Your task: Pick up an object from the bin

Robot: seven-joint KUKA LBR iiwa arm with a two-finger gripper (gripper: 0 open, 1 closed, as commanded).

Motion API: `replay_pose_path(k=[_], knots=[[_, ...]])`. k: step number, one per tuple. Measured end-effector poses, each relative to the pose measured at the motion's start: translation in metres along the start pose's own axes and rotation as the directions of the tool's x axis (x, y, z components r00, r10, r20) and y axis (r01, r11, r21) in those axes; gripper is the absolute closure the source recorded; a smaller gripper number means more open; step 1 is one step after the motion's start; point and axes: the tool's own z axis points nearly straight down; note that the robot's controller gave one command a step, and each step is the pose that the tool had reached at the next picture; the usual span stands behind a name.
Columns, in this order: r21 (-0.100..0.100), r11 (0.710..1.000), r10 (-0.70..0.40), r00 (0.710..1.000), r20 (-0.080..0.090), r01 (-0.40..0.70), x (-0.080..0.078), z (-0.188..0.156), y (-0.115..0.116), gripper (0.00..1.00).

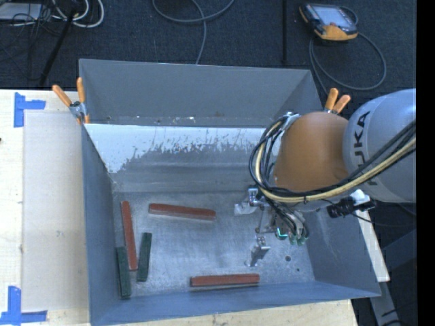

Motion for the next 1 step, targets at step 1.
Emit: replay_pose_path(k=[1], knots=[[0.0,1.0,0.001,1.0,0.008,-0.001,-0.0018,-0.004,-0.0001,0.0]])
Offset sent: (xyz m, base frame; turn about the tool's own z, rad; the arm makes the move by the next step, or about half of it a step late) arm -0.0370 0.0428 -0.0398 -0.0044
